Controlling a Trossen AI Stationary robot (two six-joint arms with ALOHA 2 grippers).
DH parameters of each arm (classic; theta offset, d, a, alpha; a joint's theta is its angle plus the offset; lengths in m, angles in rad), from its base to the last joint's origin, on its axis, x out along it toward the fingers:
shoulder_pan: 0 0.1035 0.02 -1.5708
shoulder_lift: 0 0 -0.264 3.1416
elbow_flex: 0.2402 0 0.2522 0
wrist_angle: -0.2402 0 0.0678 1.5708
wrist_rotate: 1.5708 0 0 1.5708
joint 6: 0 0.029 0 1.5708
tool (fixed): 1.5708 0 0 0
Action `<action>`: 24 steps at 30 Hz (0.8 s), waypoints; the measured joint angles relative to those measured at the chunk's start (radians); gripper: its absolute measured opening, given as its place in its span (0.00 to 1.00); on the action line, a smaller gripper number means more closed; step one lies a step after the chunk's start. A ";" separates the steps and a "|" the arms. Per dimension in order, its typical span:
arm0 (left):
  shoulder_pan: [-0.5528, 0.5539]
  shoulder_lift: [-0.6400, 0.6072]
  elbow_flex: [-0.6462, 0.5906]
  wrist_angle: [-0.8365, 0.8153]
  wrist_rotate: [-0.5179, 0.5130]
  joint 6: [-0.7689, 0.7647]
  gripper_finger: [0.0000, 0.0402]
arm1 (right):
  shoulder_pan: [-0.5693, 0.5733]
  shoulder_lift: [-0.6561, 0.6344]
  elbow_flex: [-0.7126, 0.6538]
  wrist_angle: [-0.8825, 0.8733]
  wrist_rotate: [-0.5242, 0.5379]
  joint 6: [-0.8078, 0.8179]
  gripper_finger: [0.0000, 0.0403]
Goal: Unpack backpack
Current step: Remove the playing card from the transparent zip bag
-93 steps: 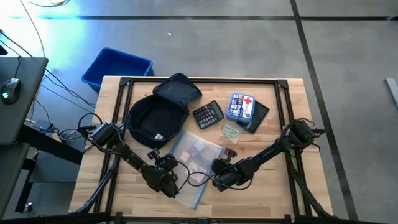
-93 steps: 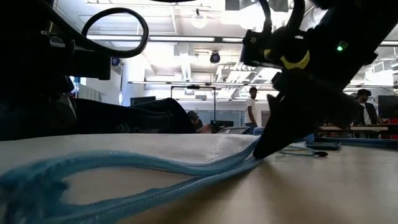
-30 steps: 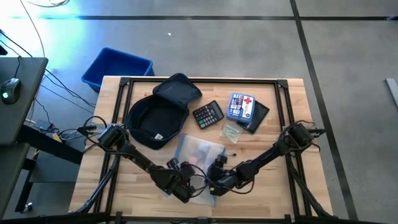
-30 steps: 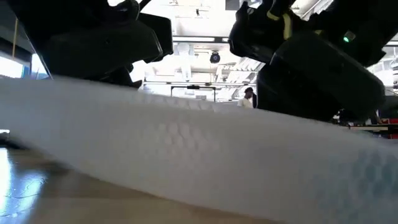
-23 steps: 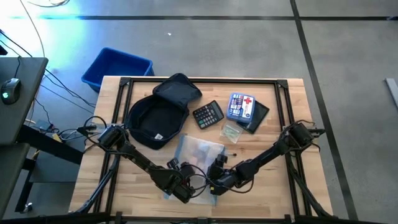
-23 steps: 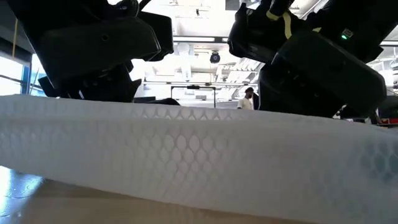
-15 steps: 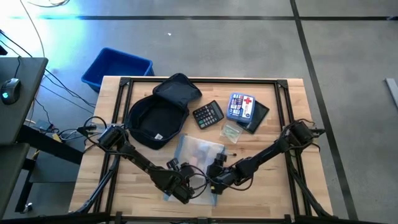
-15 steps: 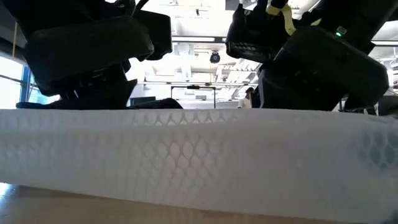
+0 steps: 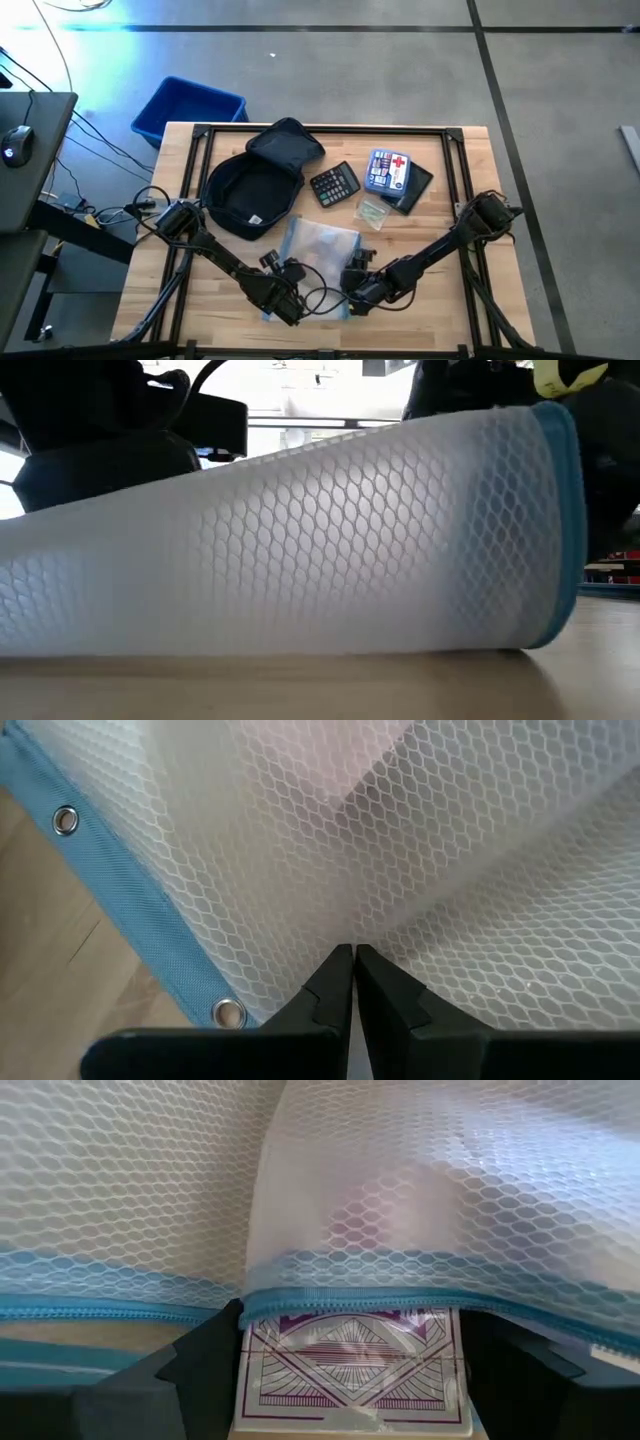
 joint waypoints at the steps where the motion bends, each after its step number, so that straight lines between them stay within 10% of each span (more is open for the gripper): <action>1: 0.000 0.000 0.000 0.001 0.000 0.000 0.00 | 0.002 0.000 0.001 -0.013 0.001 0.004 0.71; 24: -0.010 0.001 0.000 0.089 0.019 0.060 0.00 | 0.097 -0.161 0.001 -0.230 -0.119 0.028 0.71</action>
